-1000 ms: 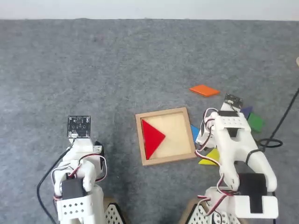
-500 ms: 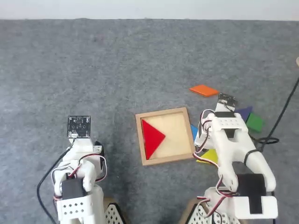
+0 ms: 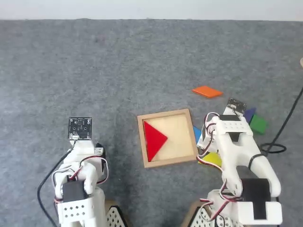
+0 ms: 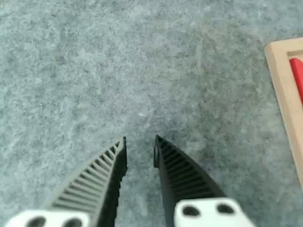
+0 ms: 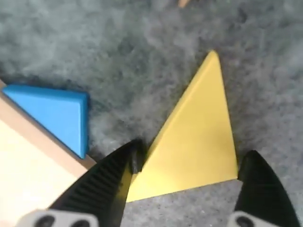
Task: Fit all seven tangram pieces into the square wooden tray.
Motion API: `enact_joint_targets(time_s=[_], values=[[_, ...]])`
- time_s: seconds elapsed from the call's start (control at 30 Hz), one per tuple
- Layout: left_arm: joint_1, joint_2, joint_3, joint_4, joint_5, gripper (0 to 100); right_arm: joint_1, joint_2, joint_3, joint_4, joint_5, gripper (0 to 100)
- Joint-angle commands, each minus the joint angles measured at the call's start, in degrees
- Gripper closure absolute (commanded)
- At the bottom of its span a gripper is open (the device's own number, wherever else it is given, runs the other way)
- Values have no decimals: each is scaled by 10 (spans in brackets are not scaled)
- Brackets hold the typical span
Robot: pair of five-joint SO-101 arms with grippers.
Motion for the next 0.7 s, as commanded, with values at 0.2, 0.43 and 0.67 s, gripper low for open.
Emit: enact_joint_targets(time_s=[0.2,0.43,0.67], values=[[-3,-11,-7,2,-1,907,49,7,6,44,-9,674],[-3,-11,-7,2,-1,907,75,10,4,66,-5,674],[-3,-11,-7,2,-1,907,66,10,4,61,-6,674]])
